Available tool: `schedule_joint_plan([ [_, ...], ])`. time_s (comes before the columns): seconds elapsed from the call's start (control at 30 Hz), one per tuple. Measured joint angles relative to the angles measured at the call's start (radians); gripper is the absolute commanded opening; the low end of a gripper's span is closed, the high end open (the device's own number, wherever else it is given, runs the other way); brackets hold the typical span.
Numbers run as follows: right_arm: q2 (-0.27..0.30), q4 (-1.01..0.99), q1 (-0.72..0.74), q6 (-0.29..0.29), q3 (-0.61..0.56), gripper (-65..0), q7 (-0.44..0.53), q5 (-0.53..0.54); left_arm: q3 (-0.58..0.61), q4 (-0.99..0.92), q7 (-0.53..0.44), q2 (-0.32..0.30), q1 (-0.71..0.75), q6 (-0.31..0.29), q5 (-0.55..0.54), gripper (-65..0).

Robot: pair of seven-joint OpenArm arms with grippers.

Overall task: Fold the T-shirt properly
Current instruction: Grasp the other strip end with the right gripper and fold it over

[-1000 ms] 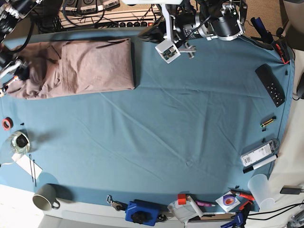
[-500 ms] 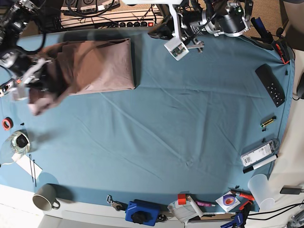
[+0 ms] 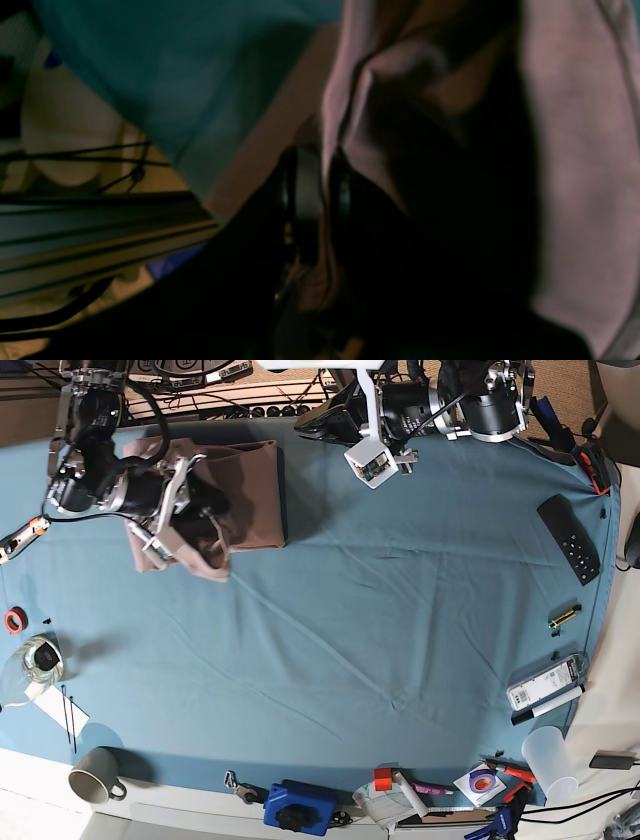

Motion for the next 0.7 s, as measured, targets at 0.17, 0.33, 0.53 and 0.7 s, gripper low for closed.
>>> schedule_joint_plan([
  [0.17, -0.045, 0.0, 0.048, 0.0, -0.023, -65.0, -0.003, -0.053, 0.0, 0.0, -0.003, 0.0, 0.0, -0.008, 0.0, -65.0],
  [0.33, -0.111, 0.0, 0.083, 0.0, -0.023, -58.2, 0.0, -0.053, -0.002, 0.0, -0.008, 0.0, 0.005, -0.008, 0.0, -65.0],
  [0.53, -0.132, 0.0, 0.075, 0.0, -0.051, -55.5, 0.0, -0.05, -0.006, 0.0, -0.023, 0.0, 0.027, 0.002, 0.002, -65.0],
  [0.7, -0.132, 0.011, 0.075, -0.001, -0.056, -55.5, -0.002, 0.304, -0.006, 0.0, -0.023, 0.0, 0.027, 0.003, 0.002, -65.0],
])
